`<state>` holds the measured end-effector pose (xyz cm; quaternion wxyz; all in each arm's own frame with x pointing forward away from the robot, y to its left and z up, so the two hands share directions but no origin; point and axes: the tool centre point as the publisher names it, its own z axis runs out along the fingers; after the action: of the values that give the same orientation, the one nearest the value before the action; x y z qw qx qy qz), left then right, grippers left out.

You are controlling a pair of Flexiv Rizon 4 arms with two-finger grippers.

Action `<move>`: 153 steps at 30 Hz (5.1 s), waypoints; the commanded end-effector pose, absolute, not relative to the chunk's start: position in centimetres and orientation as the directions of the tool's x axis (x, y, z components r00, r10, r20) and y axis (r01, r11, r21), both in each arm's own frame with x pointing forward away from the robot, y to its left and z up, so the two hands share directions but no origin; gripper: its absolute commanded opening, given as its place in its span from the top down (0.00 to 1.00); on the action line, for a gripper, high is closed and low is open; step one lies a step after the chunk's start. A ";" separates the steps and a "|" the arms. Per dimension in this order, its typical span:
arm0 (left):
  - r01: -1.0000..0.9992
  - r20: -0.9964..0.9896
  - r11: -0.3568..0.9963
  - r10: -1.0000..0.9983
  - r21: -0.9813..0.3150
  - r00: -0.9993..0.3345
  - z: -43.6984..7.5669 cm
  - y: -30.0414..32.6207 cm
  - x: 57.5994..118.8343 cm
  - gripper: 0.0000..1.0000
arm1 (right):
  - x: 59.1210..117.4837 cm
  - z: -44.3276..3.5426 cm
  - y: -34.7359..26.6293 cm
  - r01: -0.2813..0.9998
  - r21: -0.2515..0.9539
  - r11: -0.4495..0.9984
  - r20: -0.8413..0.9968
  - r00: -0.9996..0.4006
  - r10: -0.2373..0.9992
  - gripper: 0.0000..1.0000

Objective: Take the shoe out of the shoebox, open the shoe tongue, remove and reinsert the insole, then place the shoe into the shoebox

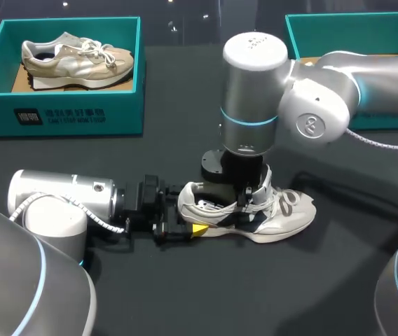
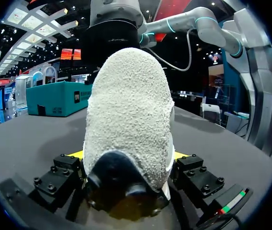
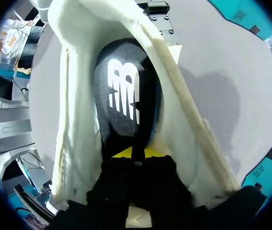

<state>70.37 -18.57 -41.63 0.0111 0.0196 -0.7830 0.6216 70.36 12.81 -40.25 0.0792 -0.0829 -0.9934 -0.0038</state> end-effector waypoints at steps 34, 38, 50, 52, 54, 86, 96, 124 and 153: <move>-0.046 0.043 0.226 -0.021 -0.973 -0.999 -42.3 -18.6 70.5 1.00 | 72.6 -34.0 9.9 0.017 0.378 0.926 0.245 -0.966 -0.082 1.00; -0.046 0.043 0.226 -0.021 -0.973 -0.999 -42.3 -18.6 70.5 1.00 | 72.5 -33.5 9.8 -0.013 0.428 0.904 0.245 -0.961 -0.130 1.00; -0.046 0.043 0.226 -0.021 -0.973 -0.999 -42.3 -18.6 70.5 1.00 | 70.4 -31.6 15.5 -0.211 0.403 0.891 0.226 -0.920 -0.320 1.00; -0.046 0.043 0.226 -0.021 -0.973 -0.999 -42.3 -18.6 70.5 1.00 | 70.4 -31.5 16.1 -0.213 0.395 0.894 0.226 -0.920 -0.319 1.00; -0.046 0.043 0.226 -0.021 -0.973 -0.999 -42.3 -18.6 70.5 1.00 | 70.4 -31.5 16.3 -0.213 0.396 0.893 0.227 -0.920 -0.320 1.00; -0.046 0.043 0.226 -0.021 -0.973 -0.999 -42.3 -18.6 70.5 1.00 | 72.6 -31.4 18.6 0.188 0.362 0.913 0.489 -0.872 -0.015 0.02; -0.046 0.043 0.226 -0.021 -0.973 -0.999 -42.3 -18.6 70.5 1.00 | 71.7 -32.3 19.1 0.293 0.349 0.890 0.538 -0.840 0.065 0.41; -0.046 0.043 0.226 -0.021 -0.973 -0.999 -42.3 -18.6 70.5 1.00 | 69.8 -32.6 20.4 0.395 0.445 0.804 0.569 -0.817 0.087 1.00; -0.046 0.043 0.226 -0.021 -0.973 -0.999 -42.3 -18.6 70.5 1.00 | 68.6 -23.4 22.5 0.311 0.739 0.597 0.481 -0.865 -0.144 1.00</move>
<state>70.44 -18.52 -41.63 0.0106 0.0206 -0.7828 0.6218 69.16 24.11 -24.68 0.2536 -0.0499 -0.8711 -0.4175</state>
